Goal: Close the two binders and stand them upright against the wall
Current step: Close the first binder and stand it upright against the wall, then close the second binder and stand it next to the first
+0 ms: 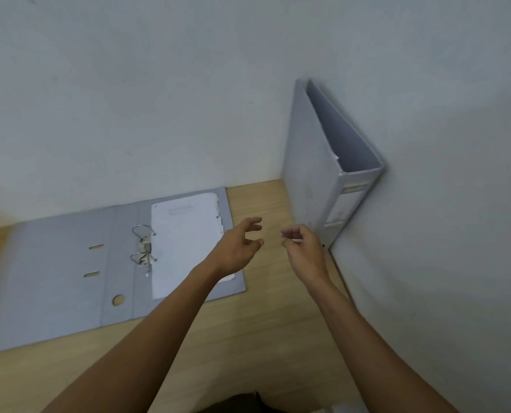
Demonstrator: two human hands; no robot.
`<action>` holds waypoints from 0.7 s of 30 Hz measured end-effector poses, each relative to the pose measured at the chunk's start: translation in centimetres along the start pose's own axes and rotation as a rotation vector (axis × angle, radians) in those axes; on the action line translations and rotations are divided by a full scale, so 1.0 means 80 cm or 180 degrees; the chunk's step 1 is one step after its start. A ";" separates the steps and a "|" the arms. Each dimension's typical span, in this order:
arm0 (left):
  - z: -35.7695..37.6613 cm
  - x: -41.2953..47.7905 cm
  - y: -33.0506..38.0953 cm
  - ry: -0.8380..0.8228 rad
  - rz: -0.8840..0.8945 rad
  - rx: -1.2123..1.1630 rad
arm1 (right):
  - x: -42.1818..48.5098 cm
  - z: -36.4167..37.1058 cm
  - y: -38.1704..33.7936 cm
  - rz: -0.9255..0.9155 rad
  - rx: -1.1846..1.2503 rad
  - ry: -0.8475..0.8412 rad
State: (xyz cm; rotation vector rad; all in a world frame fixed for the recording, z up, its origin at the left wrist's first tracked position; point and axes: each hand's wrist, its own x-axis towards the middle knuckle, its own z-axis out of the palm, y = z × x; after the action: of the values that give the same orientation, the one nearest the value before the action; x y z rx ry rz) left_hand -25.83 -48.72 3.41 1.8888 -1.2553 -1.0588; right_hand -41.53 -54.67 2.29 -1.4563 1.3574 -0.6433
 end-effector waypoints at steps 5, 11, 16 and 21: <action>-0.074 -0.067 -0.080 0.0232 -0.0301 -0.0039 | -0.032 0.100 -0.019 0.0083 -0.0105 -0.0483; -0.159 -0.150 -0.186 0.0556 -0.0826 -0.0155 | -0.079 0.227 -0.037 0.0200 -0.0412 -0.1355; -0.223 -0.215 -0.266 0.0879 -0.1234 -0.0365 | -0.108 0.327 -0.047 0.0281 -0.0652 -0.1906; -0.264 -0.268 -0.344 0.1088 -0.1563 -0.0493 | -0.125 0.421 -0.045 0.0311 -0.0836 -0.2187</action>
State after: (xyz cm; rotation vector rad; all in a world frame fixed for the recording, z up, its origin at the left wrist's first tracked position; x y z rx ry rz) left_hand -0.36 -17.67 -3.42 2.1933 -0.5138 -0.9756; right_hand -12.58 -35.44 -4.04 -1.6016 0.9729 0.1170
